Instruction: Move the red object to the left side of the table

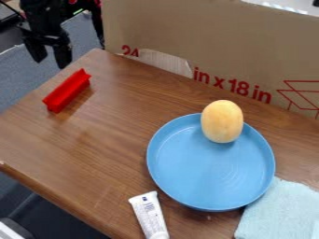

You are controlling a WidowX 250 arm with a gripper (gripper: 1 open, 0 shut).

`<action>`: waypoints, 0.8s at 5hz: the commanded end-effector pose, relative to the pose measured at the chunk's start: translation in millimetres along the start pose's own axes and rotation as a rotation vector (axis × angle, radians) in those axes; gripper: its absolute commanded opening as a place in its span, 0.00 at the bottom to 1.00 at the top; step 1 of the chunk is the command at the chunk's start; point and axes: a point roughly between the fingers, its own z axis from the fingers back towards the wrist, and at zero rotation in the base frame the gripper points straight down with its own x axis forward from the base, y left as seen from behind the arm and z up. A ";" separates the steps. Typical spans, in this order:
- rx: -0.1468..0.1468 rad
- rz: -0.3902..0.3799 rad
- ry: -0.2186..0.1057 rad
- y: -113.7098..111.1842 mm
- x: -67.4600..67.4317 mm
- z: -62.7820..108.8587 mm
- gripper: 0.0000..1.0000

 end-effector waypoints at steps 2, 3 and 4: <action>0.059 -0.007 -0.049 16.5 0.3 10.6 1.00; 0.046 -0.014 -0.059 2.8 10.2 13.3 1.00; 0.049 -0.018 -0.063 1.3 2.0 17.0 1.00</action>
